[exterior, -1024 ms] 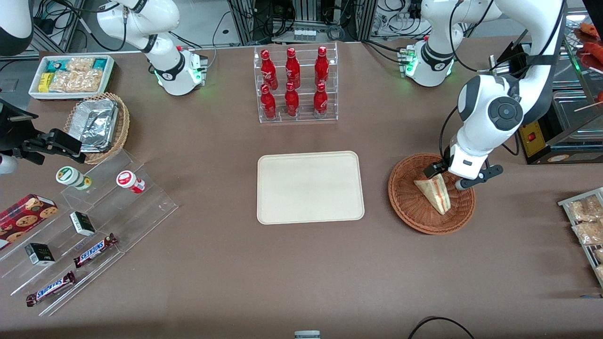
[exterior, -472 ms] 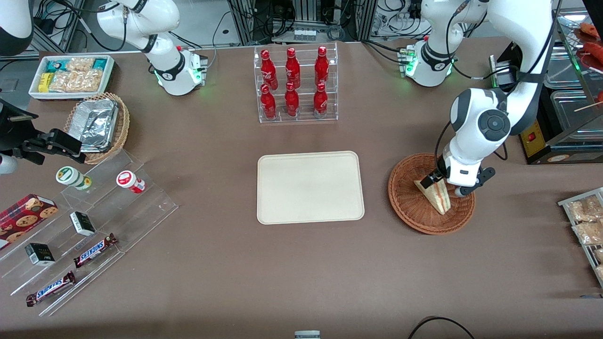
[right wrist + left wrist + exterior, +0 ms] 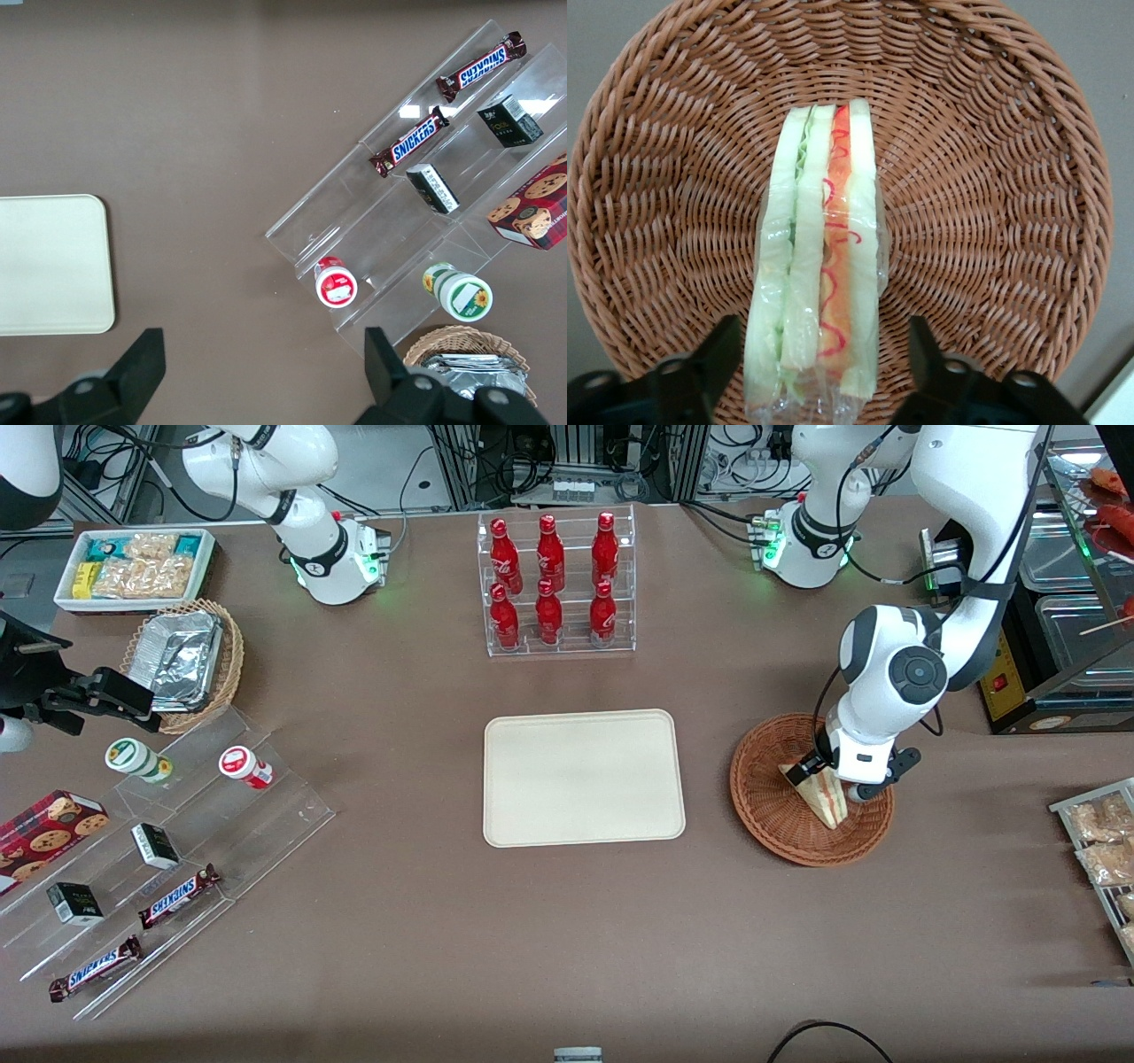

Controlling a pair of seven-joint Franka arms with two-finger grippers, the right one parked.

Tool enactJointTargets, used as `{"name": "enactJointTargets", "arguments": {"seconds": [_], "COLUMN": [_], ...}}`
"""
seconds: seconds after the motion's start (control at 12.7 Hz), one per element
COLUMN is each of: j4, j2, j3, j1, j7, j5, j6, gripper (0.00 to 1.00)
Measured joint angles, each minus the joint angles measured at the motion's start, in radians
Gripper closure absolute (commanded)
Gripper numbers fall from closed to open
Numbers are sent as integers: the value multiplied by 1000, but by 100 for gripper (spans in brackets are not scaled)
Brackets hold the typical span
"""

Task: Place sandwich from basket to tray
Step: 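Lower the open left gripper around the sandwich and close it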

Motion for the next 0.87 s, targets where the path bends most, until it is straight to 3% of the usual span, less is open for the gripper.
{"name": "enactJointTargets", "arguments": {"seconds": [0.16,0.55,0.87], "j4": [0,26,244], "j2": [0,-6,-20], "j3": [1,-2,-88], "j1": [0,-1,-5], "j7": [0,6,10], "j5": [0,20,48], "j6": [0,-53,-445], "gripper": [91,91,93]}}
